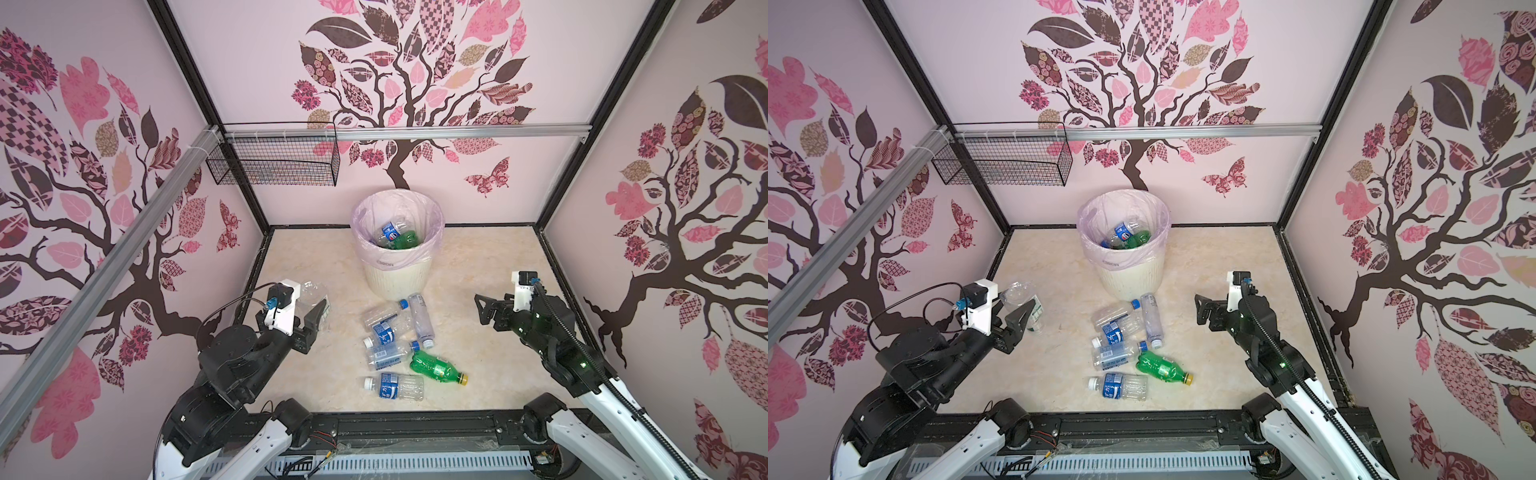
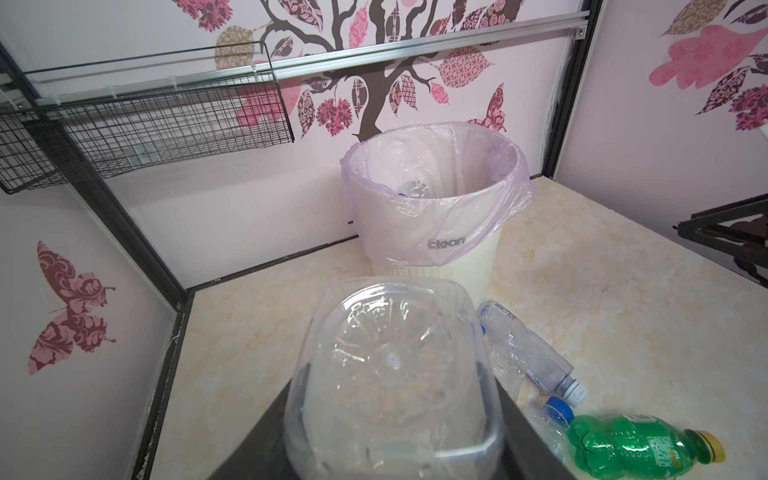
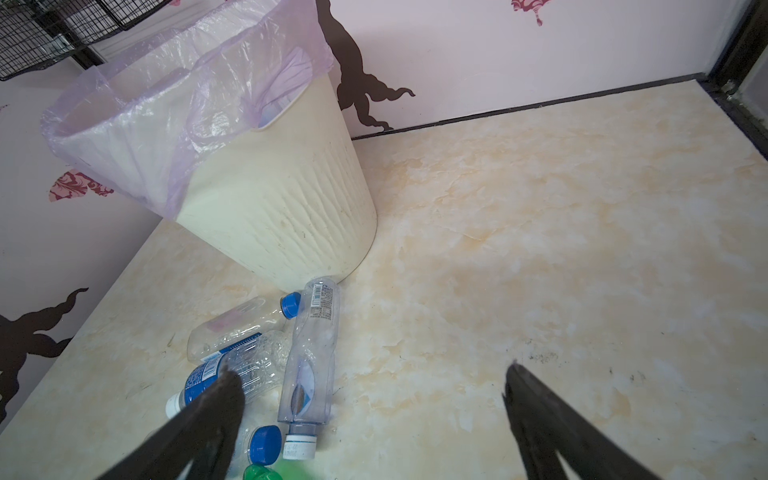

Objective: Throw the plastic bottles in the bin
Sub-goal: 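Lift the green-capped bottle, carry it over the bin, open the left gripper, then withdraw the left gripper beside the pile while the right gripper reaches toward the bin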

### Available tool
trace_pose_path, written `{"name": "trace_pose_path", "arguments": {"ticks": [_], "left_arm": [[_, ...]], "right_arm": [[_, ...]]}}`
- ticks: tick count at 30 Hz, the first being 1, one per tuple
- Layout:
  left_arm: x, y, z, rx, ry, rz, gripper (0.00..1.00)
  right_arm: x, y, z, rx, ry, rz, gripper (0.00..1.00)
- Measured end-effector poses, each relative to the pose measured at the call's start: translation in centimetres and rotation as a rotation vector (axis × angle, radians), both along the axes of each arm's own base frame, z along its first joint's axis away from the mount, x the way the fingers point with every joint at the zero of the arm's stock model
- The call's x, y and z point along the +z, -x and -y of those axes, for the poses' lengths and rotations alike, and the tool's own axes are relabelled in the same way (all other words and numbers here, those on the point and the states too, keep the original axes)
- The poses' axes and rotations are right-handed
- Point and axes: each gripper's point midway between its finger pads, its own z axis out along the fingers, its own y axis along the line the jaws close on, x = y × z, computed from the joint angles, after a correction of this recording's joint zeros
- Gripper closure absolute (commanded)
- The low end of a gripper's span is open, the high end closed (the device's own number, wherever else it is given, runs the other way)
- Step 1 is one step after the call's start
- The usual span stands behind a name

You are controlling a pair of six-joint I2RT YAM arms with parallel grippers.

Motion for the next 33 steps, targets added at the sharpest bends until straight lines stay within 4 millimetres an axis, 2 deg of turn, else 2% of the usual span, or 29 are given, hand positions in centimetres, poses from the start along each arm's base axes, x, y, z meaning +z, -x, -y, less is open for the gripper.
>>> {"name": "trace_pose_path", "arguments": {"ticks": [10,12,14,17,19,21,23,25,27,28,30,33], "left_arm": [[0.7,0.1,0.0,-0.001,0.03,0.017,0.48],[1.9,-0.5,0.7,-0.015,0.043,0.034,0.48],[4.2,-1.6,1.7,-0.029,0.061,0.064,0.48],[8.7,-4.6,4.5,-0.067,0.083,0.121,0.48],[12.0,-7.7,7.4,-0.105,0.098,0.163,0.4],[15.3,-12.1,11.0,-0.157,0.11,0.195,0.31],[17.3,-16.6,14.0,-0.191,0.124,0.208,0.24],[17.2,-21.7,16.5,-0.211,0.135,0.18,0.17],[14.3,-25.7,17.9,-0.217,0.124,0.098,0.11],[12.5,-26.6,18.1,-0.216,0.111,0.052,0.09],[8.7,-27.4,18.1,-0.211,0.087,-0.043,0.04],[5.8,-25.6,17.2,-0.209,0.067,-0.108,0.02]], "right_arm": [[0.3,0.3,0.1,-0.001,-0.005,0.012,0.0],[0.4,0.3,0.2,-0.001,-0.006,0.015,0.0],[0.5,0.3,0.2,-0.001,-0.007,0.016,0.0],[0.5,0.4,0.2,-0.001,-0.008,0.018,0.0],[0.6,0.4,0.2,-0.001,-0.01,0.022,0.0],[0.9,0.6,0.3,-0.002,-0.018,0.028,0.0],[1.1,0.7,0.3,-0.003,-0.025,0.037,0.0],[1.4,0.9,0.4,-0.003,-0.031,0.046,0.0],[1.5,1.2,0.6,-0.004,-0.034,0.049,0.0],[1.5,1.4,0.6,-0.004,-0.034,0.049,0.0],[1.4,1.6,0.8,-0.006,-0.028,0.046,0.0],[1.1,1.6,0.8,-0.006,-0.015,0.037,0.0]]}}
